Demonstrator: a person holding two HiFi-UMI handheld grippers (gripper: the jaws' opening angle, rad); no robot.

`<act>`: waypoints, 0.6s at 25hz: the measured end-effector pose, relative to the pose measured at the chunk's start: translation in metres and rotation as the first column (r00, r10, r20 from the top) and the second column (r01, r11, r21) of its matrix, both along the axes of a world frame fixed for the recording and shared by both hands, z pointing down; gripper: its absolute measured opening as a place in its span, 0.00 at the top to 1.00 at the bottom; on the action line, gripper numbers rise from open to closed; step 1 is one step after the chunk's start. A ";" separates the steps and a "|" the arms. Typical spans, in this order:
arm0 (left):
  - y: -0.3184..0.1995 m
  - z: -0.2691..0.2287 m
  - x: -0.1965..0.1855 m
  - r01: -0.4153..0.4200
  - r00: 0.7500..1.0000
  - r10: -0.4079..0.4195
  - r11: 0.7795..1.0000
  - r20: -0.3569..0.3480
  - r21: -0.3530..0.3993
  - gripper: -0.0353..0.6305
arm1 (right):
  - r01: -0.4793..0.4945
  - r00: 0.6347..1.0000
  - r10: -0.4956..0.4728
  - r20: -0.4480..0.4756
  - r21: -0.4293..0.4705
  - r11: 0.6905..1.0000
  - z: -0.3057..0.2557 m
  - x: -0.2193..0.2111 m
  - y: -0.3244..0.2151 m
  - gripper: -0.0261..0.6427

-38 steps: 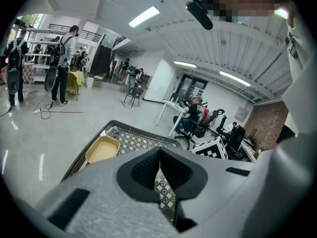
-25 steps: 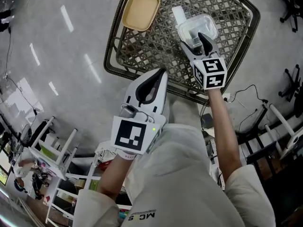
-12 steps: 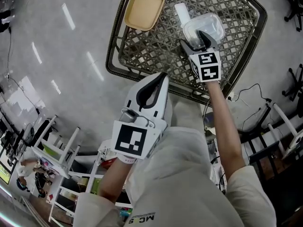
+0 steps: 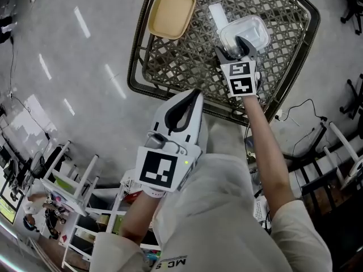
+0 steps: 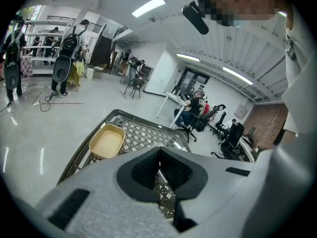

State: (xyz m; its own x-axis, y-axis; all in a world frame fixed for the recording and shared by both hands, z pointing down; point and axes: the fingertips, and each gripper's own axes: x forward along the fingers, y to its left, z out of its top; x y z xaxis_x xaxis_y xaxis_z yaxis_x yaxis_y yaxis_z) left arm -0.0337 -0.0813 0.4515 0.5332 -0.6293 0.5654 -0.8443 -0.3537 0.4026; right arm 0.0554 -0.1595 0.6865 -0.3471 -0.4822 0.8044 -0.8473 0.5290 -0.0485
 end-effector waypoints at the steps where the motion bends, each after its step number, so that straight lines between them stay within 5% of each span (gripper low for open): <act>1: -0.001 -0.001 0.001 -0.002 1.000 0.002 1.000 -0.001 0.001 0.91 | -0.003 1.000 0.003 -0.007 0.005 1.000 0.000 0.001 0.000 0.52; 4: -0.001 -0.001 0.001 -0.005 1.000 0.005 1.000 0.004 0.007 0.91 | -0.004 0.999 0.005 -0.032 0.019 1.000 -0.002 0.001 -0.001 0.52; 9: -0.001 -0.002 0.001 -0.001 1.000 0.001 1.000 0.005 0.008 0.91 | 0.048 0.992 -0.045 -0.115 0.025 0.999 -0.005 -0.006 0.003 0.71; 15: 0.000 -0.011 0.002 -0.001 1.000 0.000 1.000 0.012 0.025 0.91 | 0.050 0.992 -0.045 -0.122 0.037 0.998 -0.013 -0.004 0.001 0.72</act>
